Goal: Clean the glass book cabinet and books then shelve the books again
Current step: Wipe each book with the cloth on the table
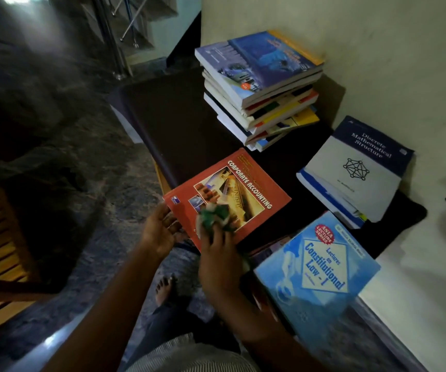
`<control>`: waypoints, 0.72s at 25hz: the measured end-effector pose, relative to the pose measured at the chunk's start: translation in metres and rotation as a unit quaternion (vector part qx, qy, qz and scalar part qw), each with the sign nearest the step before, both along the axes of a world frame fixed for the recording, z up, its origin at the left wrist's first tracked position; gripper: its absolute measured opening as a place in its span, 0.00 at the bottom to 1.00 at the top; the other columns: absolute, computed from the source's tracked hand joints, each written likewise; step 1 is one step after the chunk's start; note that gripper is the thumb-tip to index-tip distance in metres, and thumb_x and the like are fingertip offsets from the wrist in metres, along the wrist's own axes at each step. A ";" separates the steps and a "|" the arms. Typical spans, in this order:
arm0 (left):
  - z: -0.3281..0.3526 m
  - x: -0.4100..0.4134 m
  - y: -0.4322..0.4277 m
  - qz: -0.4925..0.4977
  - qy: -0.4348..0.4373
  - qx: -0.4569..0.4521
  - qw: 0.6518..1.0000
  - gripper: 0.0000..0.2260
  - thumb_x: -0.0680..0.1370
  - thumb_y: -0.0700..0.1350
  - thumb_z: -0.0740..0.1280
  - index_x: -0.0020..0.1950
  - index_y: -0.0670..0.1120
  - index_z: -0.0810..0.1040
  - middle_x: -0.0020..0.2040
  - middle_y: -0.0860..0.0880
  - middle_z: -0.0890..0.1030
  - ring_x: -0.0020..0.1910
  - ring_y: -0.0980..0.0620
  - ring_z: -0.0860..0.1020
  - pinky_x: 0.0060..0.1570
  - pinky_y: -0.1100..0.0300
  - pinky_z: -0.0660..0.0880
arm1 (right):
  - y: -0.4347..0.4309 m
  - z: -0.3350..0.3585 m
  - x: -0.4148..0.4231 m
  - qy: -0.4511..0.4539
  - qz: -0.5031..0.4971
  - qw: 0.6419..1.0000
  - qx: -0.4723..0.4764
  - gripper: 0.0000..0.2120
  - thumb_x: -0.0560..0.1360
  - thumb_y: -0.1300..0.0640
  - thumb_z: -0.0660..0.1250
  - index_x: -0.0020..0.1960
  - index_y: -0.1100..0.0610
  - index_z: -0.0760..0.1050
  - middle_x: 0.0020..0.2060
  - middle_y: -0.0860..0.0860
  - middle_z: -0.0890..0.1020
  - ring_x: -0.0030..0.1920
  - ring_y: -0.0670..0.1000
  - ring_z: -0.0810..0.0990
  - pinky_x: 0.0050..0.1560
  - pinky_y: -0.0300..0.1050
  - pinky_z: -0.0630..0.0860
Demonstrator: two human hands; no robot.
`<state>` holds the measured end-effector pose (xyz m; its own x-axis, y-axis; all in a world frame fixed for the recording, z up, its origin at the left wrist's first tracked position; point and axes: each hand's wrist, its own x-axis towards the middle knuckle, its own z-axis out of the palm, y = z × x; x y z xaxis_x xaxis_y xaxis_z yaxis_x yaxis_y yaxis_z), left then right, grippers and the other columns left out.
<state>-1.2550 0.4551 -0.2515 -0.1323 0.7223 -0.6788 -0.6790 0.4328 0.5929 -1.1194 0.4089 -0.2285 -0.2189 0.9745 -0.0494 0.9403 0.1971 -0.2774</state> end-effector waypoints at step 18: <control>0.110 0.034 -0.016 0.085 0.399 0.276 0.870 0.11 0.77 0.41 0.65 0.55 0.55 0.77 0.51 0.53 0.82 0.46 0.61 0.81 0.42 0.66 0.79 | 0.041 0.109 0.111 0.418 0.016 0.903 0.103 0.22 0.75 0.60 0.58 0.66 0.42 0.64 0.67 0.48 0.69 0.67 0.41 0.66 0.61 0.24 0.64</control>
<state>-1.2213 0.4390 -0.1415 -0.5394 0.8330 0.1230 0.0187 -0.1342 0.9908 -1.0087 0.4500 -0.1193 -0.1241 0.9368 0.3271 0.4129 0.3485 -0.8415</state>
